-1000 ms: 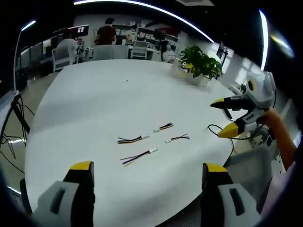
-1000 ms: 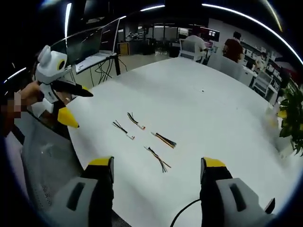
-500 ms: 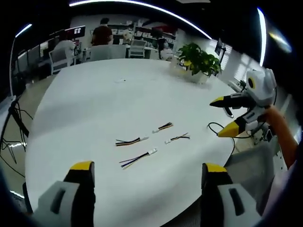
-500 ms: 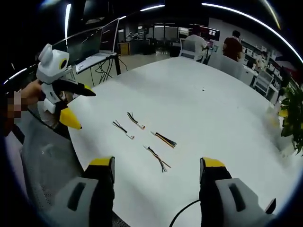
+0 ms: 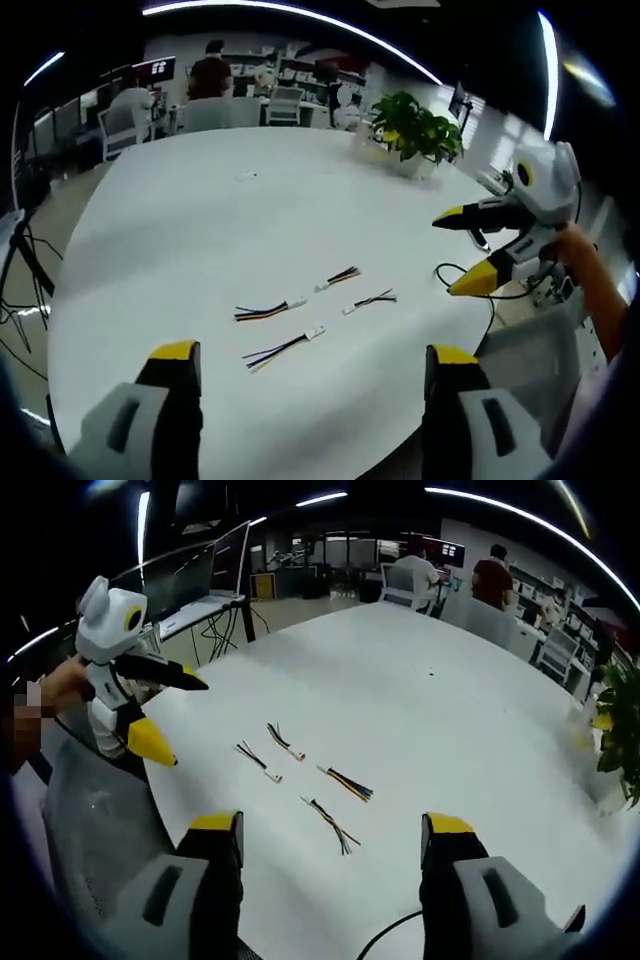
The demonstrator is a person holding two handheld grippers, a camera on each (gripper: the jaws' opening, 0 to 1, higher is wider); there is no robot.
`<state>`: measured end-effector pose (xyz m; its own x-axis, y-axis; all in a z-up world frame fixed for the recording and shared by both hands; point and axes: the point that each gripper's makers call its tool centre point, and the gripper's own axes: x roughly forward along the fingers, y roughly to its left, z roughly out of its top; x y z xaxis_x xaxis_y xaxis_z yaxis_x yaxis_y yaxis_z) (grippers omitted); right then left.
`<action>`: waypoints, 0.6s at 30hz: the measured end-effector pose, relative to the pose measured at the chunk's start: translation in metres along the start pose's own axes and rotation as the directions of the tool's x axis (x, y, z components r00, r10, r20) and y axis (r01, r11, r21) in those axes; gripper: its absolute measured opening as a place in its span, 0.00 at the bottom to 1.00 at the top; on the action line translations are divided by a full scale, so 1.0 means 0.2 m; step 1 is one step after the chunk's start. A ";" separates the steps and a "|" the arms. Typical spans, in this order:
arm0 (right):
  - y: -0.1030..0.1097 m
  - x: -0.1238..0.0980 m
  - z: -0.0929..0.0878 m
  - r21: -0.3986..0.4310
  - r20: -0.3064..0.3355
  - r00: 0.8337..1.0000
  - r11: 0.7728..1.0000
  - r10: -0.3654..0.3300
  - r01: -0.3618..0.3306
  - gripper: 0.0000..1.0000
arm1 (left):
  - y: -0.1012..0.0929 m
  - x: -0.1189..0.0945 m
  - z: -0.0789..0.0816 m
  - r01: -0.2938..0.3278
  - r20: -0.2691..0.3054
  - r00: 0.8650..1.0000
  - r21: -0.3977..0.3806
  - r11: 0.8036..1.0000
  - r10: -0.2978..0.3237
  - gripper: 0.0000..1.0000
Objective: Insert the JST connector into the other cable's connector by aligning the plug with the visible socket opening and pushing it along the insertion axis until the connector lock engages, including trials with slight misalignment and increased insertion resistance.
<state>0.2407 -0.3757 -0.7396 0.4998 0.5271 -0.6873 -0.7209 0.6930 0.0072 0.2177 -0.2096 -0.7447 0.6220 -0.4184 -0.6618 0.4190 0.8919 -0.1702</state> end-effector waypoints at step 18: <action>-0.05 0.05 0.05 -0.011 0.017 1.000 1.000 -0.005 0.005 0.67 | 0.09 0.00 0.03 -0.036 0.002 0.999 0.007 0.999 0.036 0.89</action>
<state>0.2574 -0.3721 -0.7380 0.5116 0.5317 -0.6749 -0.7233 0.6905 -0.0042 0.2296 -0.1945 -0.7434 0.6383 -0.3861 -0.6660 0.4004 0.9054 -0.1412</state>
